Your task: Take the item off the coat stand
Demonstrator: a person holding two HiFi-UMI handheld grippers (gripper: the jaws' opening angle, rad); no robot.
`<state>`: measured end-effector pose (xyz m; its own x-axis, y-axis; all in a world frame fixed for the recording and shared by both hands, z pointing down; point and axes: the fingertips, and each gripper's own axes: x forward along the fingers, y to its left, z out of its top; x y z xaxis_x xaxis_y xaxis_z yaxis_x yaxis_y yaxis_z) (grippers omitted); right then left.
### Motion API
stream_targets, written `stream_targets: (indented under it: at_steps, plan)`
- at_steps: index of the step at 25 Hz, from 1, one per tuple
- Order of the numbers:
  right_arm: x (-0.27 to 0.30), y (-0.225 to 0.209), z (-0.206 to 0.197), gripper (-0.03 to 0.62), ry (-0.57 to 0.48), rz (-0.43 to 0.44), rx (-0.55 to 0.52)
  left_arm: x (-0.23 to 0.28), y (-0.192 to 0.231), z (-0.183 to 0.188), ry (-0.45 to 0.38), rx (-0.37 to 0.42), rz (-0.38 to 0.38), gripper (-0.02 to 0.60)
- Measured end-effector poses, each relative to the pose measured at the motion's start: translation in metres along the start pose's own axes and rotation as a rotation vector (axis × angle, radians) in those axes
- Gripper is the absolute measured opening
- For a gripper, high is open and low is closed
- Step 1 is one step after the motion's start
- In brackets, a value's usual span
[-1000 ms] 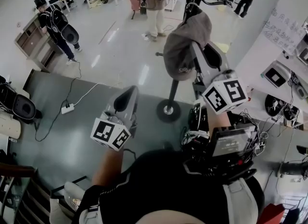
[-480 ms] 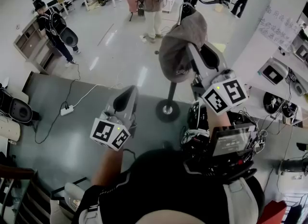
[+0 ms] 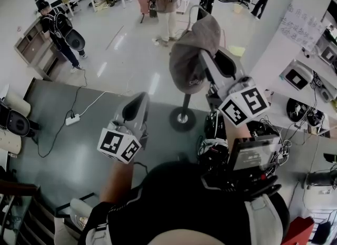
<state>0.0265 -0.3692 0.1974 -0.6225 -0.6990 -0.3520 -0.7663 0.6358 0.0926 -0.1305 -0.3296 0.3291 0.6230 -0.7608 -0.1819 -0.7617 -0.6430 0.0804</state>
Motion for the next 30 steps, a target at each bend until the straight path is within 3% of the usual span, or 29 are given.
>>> stream_targets:
  at_steps: [16, 30]
  plan:
    - [-0.012, 0.054, -0.052, 0.091, 0.11, 0.048, 0.042, -0.018, -0.007, -0.005, 0.009, 0.0, -0.016, 0.014]
    - [-0.024, 0.05, -0.061, 0.092, 0.123, -0.001, 0.043, -0.018, -0.012, -0.004, 0.013, -0.006, -0.021, 0.014]
